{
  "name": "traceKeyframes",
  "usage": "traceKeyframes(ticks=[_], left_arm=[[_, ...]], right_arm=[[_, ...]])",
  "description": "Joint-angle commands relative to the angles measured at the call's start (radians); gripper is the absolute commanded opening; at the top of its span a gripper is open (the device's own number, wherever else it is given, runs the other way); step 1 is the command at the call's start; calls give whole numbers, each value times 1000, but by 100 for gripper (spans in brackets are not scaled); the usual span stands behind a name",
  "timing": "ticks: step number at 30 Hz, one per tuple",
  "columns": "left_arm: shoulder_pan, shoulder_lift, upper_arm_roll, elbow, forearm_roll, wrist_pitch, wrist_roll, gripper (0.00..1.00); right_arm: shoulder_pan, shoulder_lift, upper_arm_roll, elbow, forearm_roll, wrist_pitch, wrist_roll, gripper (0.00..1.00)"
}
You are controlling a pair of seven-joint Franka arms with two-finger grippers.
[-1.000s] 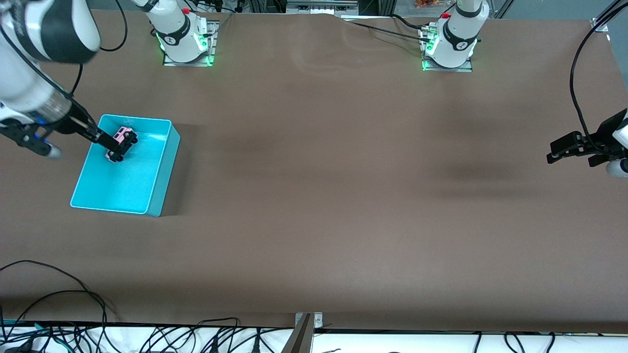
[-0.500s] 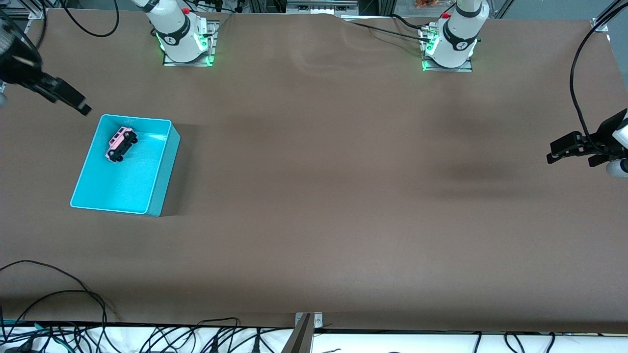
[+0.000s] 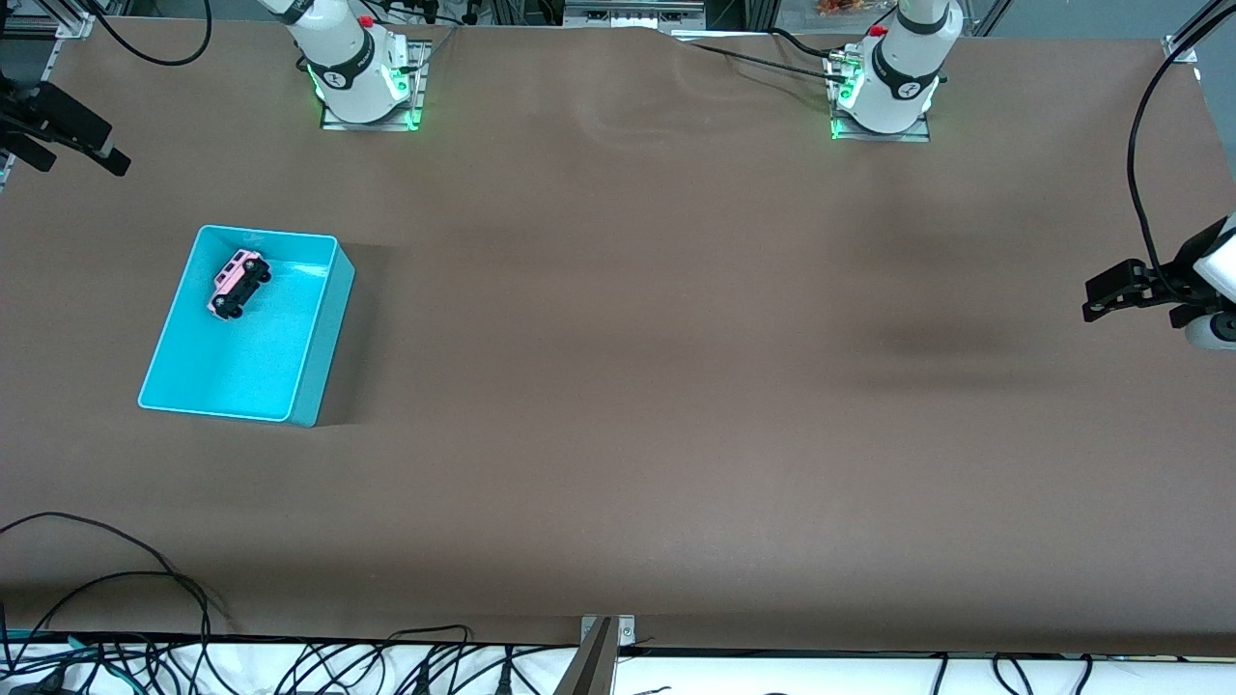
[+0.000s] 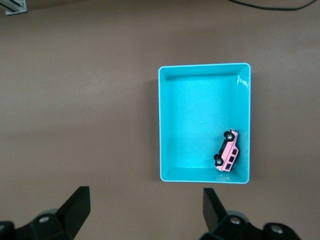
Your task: Wind and store pink jeep toy
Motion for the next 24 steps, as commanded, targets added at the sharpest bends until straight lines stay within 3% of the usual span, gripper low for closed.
traceKeyframes(ticks=[1, 4, 9, 24], left_arm=[[-6, -11, -2, -3, 15, 3, -11, 100], [-6, -11, -2, 9, 1, 3, -31, 100], [2, -10, 0, 15, -80, 3, -41, 100], [0, -25, -25, 6, -77, 5, -44, 100]], right_arm=[[17, 39, 46, 47, -63, -20, -9, 100], [17, 52, 85, 38, -123, -11, 0, 100], [17, 65, 88, 19, -129, 3, -1, 100], [9, 89, 80, 0, -129, 17, -33, 100]])
